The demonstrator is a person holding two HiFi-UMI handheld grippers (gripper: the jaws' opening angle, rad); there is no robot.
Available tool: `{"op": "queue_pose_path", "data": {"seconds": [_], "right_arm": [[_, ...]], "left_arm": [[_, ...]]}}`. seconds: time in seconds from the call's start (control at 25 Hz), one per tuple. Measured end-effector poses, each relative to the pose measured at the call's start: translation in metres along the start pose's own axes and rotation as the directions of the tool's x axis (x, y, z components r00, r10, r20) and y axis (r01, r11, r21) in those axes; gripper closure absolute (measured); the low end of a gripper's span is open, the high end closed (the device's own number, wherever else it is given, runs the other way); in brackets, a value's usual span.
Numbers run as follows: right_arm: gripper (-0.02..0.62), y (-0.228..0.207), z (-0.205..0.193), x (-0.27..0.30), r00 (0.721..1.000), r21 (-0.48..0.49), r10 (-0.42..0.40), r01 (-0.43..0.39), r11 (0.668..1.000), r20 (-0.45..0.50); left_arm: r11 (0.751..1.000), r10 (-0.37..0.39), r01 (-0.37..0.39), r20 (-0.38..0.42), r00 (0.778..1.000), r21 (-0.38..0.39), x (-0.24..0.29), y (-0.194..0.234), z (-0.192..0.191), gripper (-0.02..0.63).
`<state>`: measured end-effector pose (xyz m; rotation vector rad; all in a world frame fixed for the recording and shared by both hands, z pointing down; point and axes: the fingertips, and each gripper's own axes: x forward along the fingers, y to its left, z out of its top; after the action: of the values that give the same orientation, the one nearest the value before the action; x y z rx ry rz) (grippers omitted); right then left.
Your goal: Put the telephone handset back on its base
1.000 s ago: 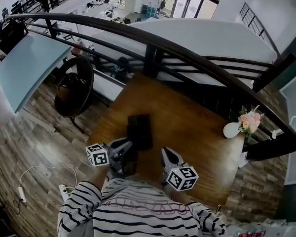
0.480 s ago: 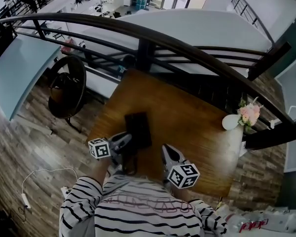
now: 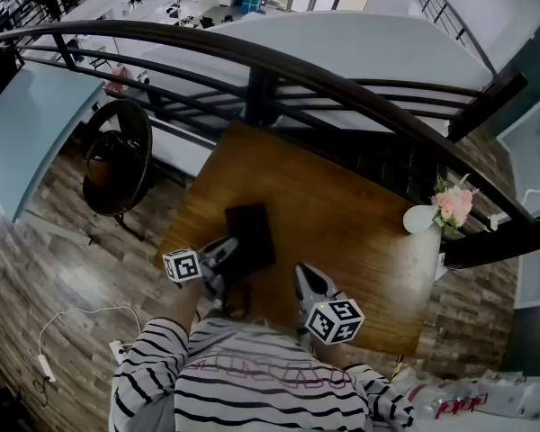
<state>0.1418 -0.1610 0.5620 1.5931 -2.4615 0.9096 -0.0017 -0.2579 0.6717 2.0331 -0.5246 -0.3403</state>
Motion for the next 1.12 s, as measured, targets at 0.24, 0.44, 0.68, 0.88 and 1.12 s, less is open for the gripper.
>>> {"op": "queue_pose_path", "data": {"seconds": [0.24,0.44,0.68,0.88,1.12], "right_arm": [[0.595,0.0,0.0,0.001,1.0,0.0,-0.009,0.009,1.0,0.001],[0.595,-0.001,-0.002,0.001,1.0,0.003,-0.013,0.013,1.0,-0.003],[0.595,0.0,-0.002,0.005,1.0,0.001,-0.012,0.012,1.0,-0.006],[0.595,0.0,-0.002,0.004,1.0,0.003,-0.013,0.013,1.0,-0.009],[0.595,-0.007,-0.003,0.006,1.0,0.007,-0.016,0.016,1.0,-0.011]], "left_arm": [[0.997,0.052,-0.052,0.001,0.999,-0.062,0.0,0.016,-0.004,0.535],[0.994,0.059,-0.058,0.009,0.998,-0.093,0.003,0.02,-0.006,0.535],[0.994,0.028,-0.026,0.014,1.0,-0.104,0.007,0.02,-0.003,0.535],[0.992,0.037,-0.036,0.009,0.999,-0.12,0.007,0.024,-0.002,0.535],[0.993,0.046,-0.047,-0.009,0.999,-0.11,0.012,0.028,-0.007,0.534]]}}
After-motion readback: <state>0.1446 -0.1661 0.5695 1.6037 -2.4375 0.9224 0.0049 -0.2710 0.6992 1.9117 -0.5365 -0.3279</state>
